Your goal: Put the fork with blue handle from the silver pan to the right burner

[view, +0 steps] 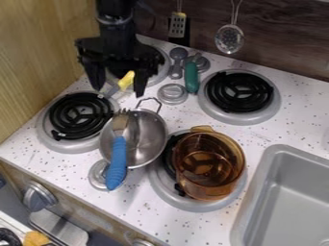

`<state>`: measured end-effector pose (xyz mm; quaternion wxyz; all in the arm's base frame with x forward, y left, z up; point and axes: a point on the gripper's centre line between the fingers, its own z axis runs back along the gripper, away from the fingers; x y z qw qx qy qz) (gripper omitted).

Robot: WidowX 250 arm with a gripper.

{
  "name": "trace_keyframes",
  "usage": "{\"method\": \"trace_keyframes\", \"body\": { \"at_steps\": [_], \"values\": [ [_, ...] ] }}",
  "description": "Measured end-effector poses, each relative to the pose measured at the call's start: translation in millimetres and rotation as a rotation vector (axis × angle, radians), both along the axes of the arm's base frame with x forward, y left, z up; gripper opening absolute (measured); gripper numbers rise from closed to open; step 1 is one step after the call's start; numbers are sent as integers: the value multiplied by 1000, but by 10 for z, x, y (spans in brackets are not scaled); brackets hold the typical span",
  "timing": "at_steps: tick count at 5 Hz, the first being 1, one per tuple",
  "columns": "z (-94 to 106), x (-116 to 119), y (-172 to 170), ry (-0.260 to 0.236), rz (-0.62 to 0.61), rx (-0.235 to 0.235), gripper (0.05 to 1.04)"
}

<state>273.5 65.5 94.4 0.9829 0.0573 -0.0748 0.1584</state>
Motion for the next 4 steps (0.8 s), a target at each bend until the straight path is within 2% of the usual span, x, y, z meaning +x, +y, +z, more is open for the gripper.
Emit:
{"method": "trace_keyframes", "body": {
  "at_steps": [2,4],
  "values": [
    [-157,-234,-130,-15,80,-67,999],
    [-324,-204,-214,-56,102,-122,999]
  ]
}}
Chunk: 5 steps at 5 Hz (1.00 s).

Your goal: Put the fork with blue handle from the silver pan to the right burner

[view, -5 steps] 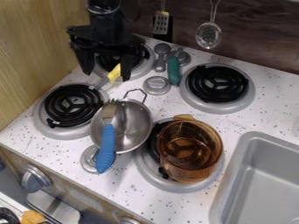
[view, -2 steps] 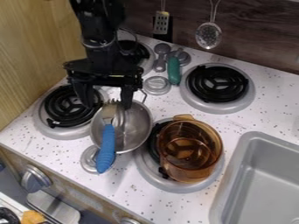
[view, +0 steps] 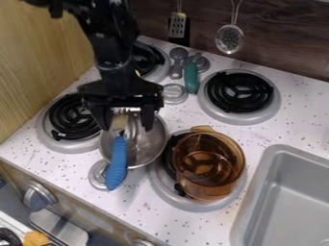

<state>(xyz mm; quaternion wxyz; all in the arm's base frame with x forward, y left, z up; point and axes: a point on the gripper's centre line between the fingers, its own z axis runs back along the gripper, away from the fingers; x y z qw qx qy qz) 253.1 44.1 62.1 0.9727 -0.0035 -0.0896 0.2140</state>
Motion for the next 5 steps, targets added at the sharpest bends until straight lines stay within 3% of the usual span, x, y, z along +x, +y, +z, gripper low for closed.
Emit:
{"method": "trace_keyframes", "body": {
  "at_steps": [1,2,3,5],
  "values": [
    [-96,30,57,-1,13,-11,999],
    [-200,-27,18,58,39,-46,999],
    [-231,-12,22,81,55,-52,999],
    [-308,38,-13,46,82,-95,999]
  ]
}}
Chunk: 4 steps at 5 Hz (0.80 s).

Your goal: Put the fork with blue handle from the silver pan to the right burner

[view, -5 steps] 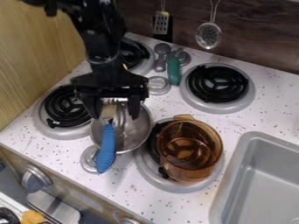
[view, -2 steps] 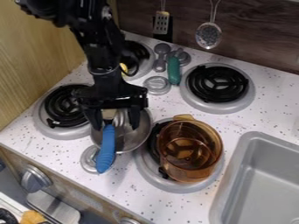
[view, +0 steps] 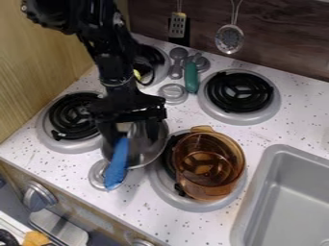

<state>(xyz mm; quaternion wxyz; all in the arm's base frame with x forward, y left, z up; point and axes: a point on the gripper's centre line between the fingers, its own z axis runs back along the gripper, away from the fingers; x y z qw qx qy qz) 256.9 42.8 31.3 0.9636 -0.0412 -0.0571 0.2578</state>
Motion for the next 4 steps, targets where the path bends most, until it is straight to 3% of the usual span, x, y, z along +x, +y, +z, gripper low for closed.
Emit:
{"method": "trace_keyframes", "body": {
  "at_steps": [2,4],
  "values": [
    [-48,7,44,-13,-15,-12,951],
    [-51,-16,66,-3,-29,-7,349]
  ]
}}
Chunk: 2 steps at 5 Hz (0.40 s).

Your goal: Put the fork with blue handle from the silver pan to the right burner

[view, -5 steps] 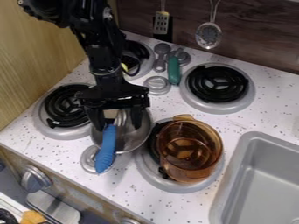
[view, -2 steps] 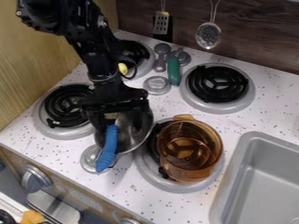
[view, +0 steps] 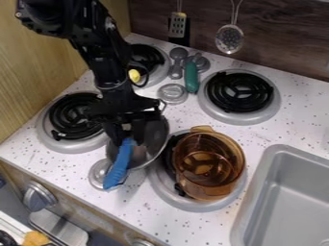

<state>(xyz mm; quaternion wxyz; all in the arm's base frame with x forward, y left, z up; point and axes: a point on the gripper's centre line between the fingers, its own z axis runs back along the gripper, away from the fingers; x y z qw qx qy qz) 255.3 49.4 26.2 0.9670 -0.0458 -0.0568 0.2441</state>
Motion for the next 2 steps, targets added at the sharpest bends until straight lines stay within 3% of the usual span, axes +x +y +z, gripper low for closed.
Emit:
{"method": "trace_keyframes", "body": {
  "at_steps": [1,2],
  "values": [
    [18,-9,16,19,-5,7,177],
    [26,-19,34,31,-17,19,89]
  ]
}}
